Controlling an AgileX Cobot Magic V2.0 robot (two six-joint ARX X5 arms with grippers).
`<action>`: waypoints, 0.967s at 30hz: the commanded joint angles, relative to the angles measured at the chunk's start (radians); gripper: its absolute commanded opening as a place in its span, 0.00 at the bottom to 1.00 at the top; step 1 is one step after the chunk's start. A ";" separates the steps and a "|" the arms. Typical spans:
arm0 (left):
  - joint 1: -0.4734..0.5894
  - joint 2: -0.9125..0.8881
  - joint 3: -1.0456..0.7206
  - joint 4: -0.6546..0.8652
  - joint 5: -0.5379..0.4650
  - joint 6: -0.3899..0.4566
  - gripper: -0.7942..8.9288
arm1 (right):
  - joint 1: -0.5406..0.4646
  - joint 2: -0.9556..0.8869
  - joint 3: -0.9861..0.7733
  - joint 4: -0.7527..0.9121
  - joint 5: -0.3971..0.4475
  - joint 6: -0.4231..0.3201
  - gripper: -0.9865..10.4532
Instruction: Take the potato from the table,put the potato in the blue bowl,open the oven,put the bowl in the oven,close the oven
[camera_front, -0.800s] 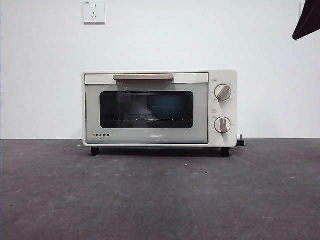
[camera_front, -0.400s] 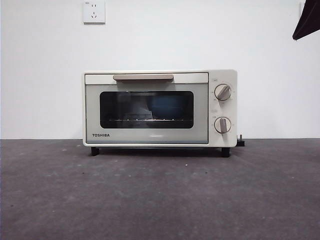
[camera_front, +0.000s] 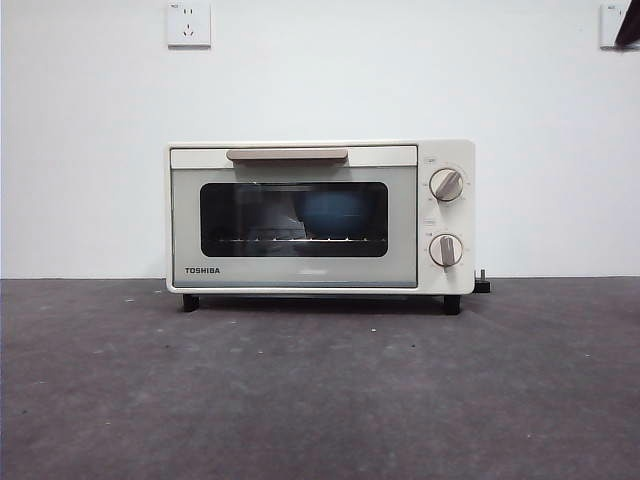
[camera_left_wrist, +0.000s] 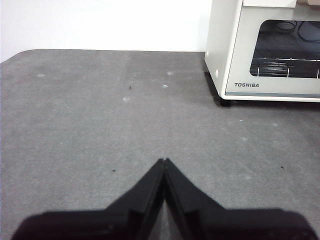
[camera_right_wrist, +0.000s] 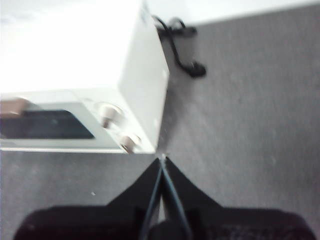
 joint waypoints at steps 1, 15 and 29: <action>0.004 0.000 -0.010 0.007 0.003 -0.009 0.08 | 0.004 -0.113 -0.076 0.031 0.013 -0.007 0.09; 0.004 0.000 -0.010 0.007 0.003 -0.009 0.08 | 0.001 -0.751 -0.780 0.603 0.181 -0.171 0.09; 0.004 0.000 -0.010 0.007 0.003 -0.009 0.08 | -0.011 -1.008 -1.040 0.552 0.242 -0.158 0.09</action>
